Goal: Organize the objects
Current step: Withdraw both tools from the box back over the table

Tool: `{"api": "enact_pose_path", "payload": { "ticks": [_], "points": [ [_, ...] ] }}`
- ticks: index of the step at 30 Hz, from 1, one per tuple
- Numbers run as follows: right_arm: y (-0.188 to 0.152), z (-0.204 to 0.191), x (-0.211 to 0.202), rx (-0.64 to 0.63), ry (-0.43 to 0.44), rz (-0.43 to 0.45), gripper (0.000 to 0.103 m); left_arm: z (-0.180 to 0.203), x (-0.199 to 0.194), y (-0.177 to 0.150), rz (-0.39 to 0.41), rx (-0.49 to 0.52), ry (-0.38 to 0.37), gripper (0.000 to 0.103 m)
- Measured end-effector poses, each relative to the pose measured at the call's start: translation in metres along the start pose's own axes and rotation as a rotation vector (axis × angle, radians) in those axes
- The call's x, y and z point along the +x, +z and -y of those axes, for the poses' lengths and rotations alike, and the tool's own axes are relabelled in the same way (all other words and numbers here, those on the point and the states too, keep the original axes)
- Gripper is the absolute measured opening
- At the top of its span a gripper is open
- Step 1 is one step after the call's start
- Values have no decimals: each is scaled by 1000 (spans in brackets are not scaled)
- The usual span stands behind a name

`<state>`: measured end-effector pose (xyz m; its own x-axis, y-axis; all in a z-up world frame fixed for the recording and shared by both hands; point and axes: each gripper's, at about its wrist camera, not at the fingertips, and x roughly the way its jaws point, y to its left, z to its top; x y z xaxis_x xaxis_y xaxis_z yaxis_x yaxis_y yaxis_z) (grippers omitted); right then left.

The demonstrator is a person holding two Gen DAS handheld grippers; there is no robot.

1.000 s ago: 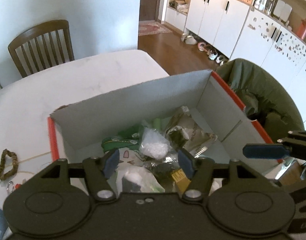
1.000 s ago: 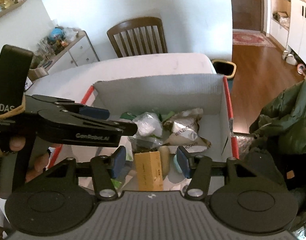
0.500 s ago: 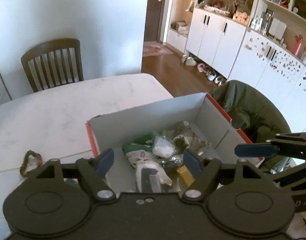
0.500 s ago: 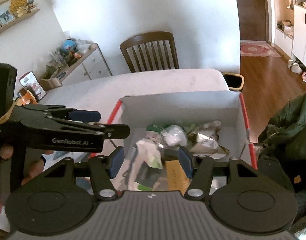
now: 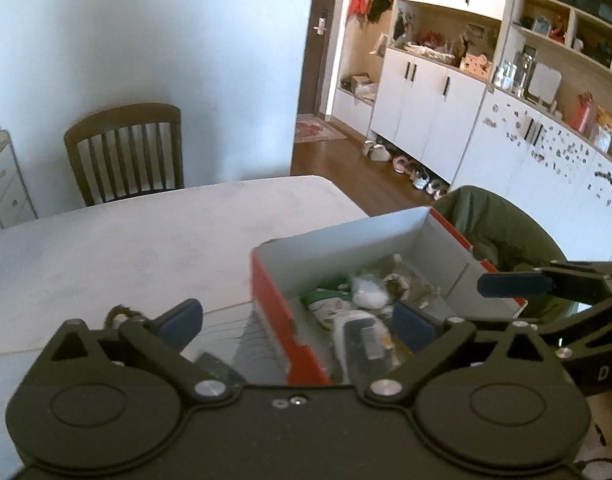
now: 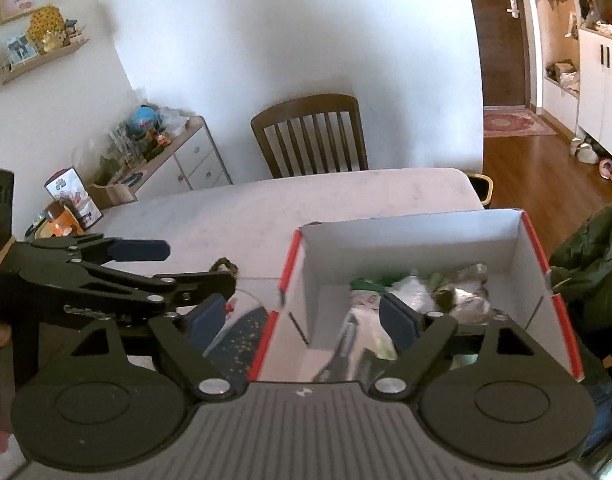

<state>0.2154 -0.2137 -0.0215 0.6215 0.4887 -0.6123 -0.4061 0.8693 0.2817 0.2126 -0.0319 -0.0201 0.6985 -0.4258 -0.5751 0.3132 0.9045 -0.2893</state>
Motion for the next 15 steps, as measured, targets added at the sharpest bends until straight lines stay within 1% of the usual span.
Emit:
{"api": "enact_pose_path", "payload": {
  "ticks": [6,9,12,15],
  "points": [
    [-4,-35,10,13,-10,19,85,-39,-15,-8,17,-29,8,102],
    [-7,-52,15,8,-17,31,88,-57,-20,-11,22,-29,15,102],
    [-8,-68,24,12,-17,26,89,-77,-26,-16,29,-34,21,102],
    [-9,-84,34,11,-15,23,89,-99,-29,-19,29,-59,19,102]
  ]
}}
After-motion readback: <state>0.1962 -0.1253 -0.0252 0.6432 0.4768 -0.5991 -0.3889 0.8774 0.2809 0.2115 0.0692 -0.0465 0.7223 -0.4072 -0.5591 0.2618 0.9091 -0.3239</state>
